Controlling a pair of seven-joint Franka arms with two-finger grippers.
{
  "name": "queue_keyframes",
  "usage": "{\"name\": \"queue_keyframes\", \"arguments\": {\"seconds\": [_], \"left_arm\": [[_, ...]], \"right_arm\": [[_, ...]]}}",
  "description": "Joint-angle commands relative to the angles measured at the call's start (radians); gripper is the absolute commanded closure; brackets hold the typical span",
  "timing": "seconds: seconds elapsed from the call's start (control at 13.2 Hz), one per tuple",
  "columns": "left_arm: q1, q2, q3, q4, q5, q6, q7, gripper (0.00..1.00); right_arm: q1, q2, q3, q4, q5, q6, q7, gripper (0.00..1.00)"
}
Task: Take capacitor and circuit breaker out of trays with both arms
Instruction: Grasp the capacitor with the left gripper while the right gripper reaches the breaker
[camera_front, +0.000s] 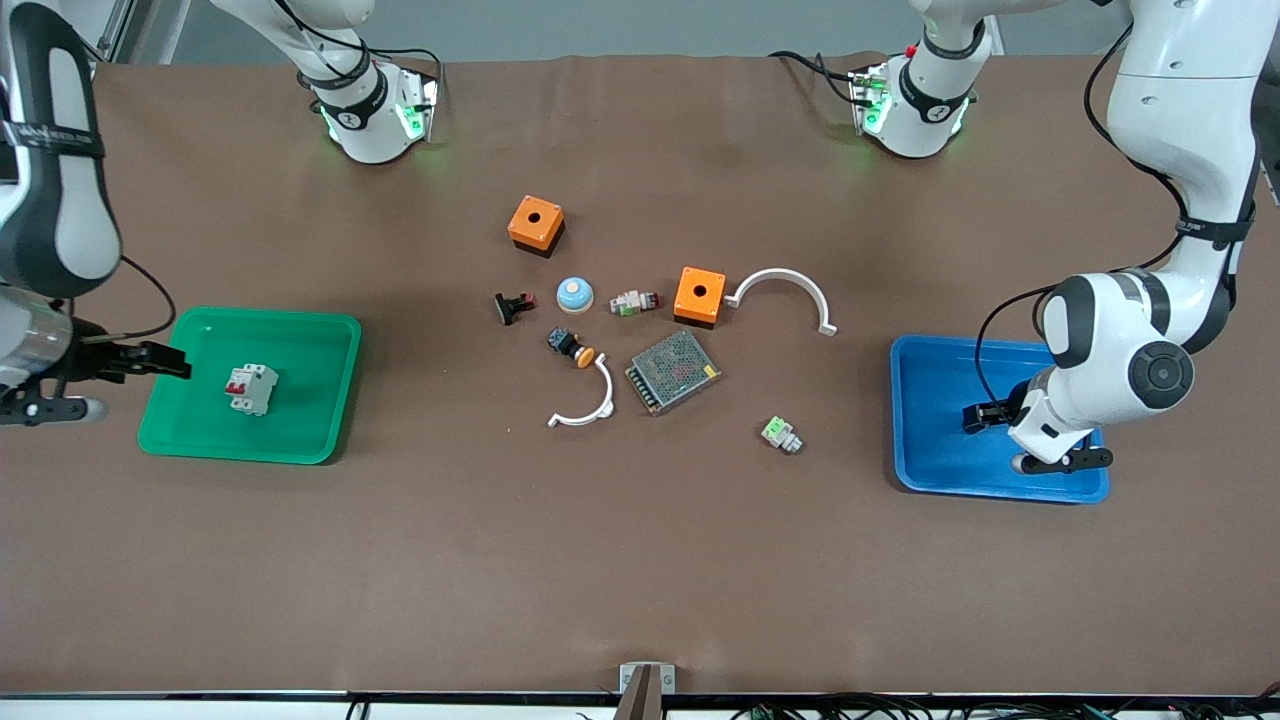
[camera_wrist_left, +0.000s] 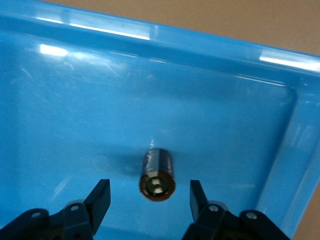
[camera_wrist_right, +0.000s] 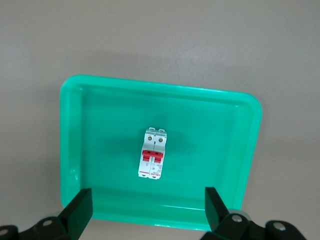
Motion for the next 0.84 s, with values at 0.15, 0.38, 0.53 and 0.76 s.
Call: {"name": "queue_keyframes", "arguments": {"seconds": [0.15, 0.38, 0.53, 0.76], "left_arm": [[-0.004, 0.013, -0.001, -0.003, -0.02, 0.021, -0.011, 0.36], [-0.005, 0.021, -0.001, -0.001, -0.016, 0.022, -0.009, 0.51], [-0.008, 0.027, -0.001, 0.006, -0.017, 0.028, -0.012, 0.55], [-0.005, 0.035, 0.001, 0.01, -0.014, 0.036, -0.012, 0.72]], "right_arm": [[-0.006, 0.015, 0.009, -0.188, 0.005, 0.234, 0.011, 0.01], [-0.007, 0.092, 0.011, -0.215, 0.006, 0.355, 0.021, 0.01], [-0.01, 0.133, 0.009, -0.215, 0.006, 0.395, 0.021, 0.01], [-0.015, 0.141, 0.011, -0.243, 0.006, 0.396, 0.022, 0.03]]}}
